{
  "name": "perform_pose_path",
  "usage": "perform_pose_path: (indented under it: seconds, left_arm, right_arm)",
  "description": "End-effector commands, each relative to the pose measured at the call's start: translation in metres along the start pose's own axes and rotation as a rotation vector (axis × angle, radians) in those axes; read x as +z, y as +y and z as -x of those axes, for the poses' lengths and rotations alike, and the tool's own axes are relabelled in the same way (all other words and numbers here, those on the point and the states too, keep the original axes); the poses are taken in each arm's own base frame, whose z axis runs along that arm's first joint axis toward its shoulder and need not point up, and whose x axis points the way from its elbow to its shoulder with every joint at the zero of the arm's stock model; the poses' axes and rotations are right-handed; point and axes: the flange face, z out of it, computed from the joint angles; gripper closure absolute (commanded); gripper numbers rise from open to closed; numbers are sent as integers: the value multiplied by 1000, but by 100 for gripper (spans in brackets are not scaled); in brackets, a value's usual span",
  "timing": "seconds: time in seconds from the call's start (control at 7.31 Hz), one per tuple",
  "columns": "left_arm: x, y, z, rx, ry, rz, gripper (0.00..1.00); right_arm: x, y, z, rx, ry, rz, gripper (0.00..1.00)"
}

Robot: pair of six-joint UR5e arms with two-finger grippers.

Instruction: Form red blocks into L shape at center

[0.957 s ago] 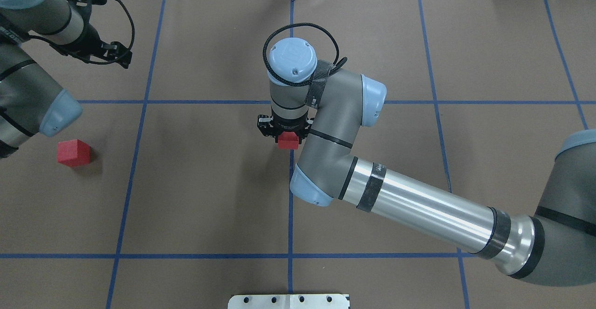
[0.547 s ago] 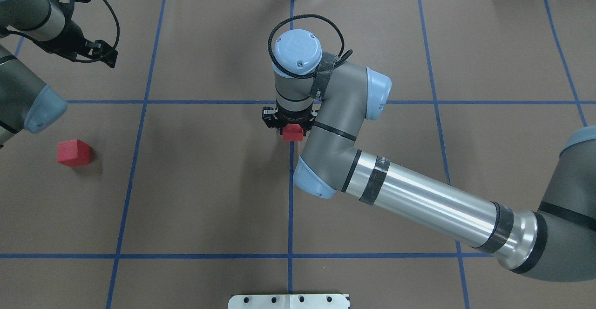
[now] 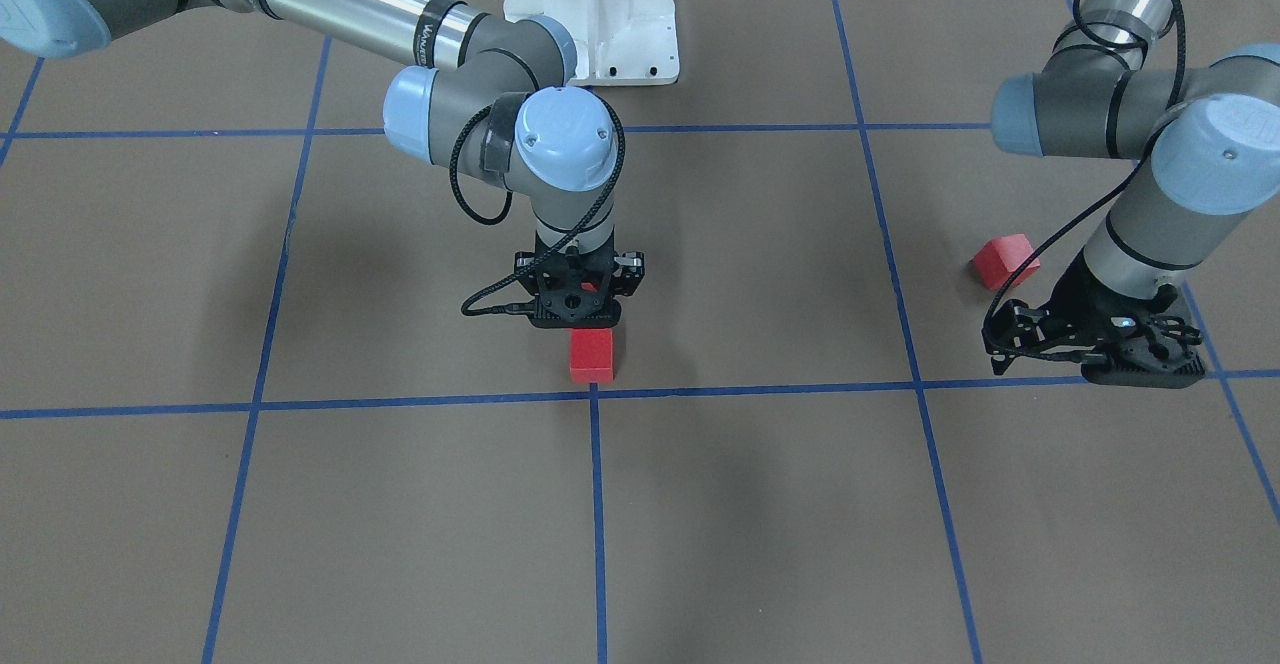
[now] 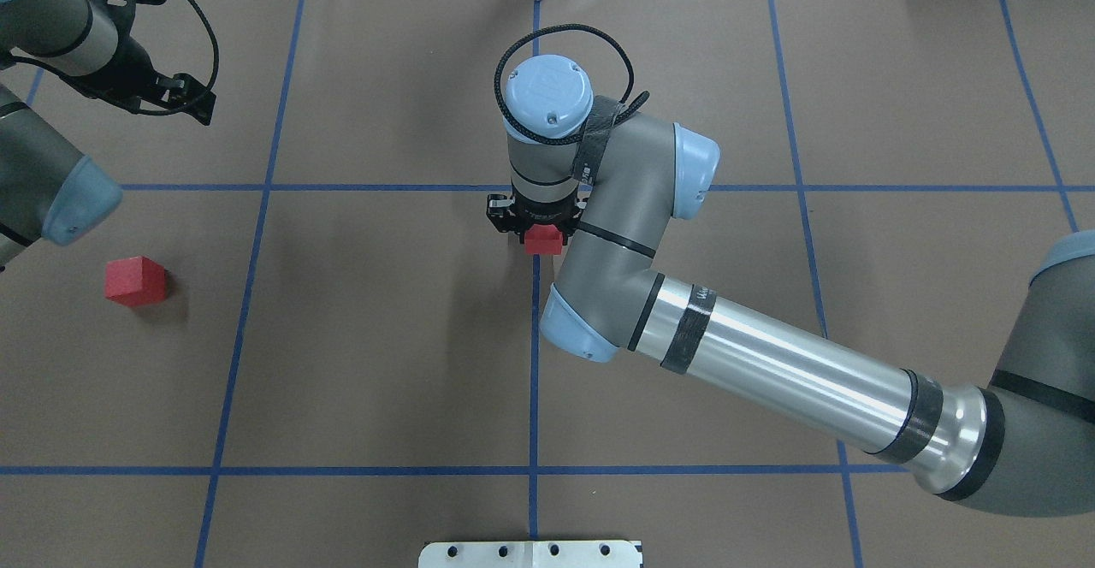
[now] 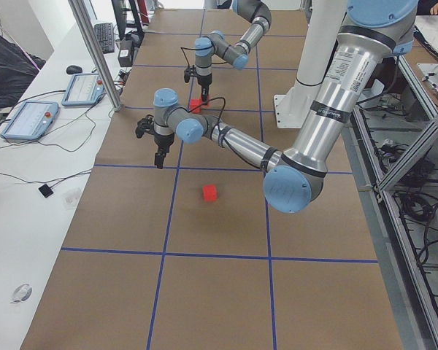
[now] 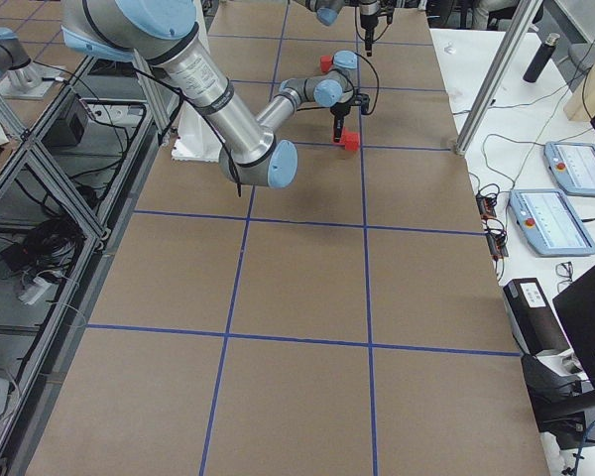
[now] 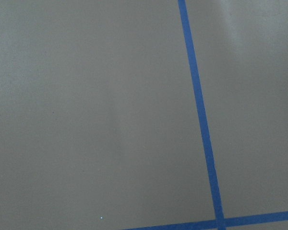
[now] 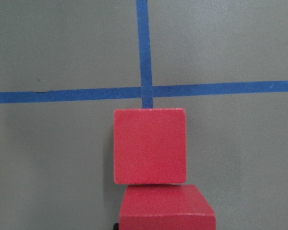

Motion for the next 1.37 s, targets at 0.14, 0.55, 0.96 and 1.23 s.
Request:
perform_pose_path:
  seconds: [0.14,0.55,0.96,1.23]
  left_arm:
    - [-1,-2,2,-5,-3,0,1]
    - [-1,-2,2,-5,-3,0,1]
    - [0,-2,1,-5,-2,1,1]
    - [0,-2,1,-7,-2,1,1]
  right_arm:
    - [10,-5,2,-73,14,8,100]
    - [12,-11,16,-75,23,14,100]
    - [13,-12,15,-75,25,15,98]
    - [16,-13,13,-72,31,15,93]
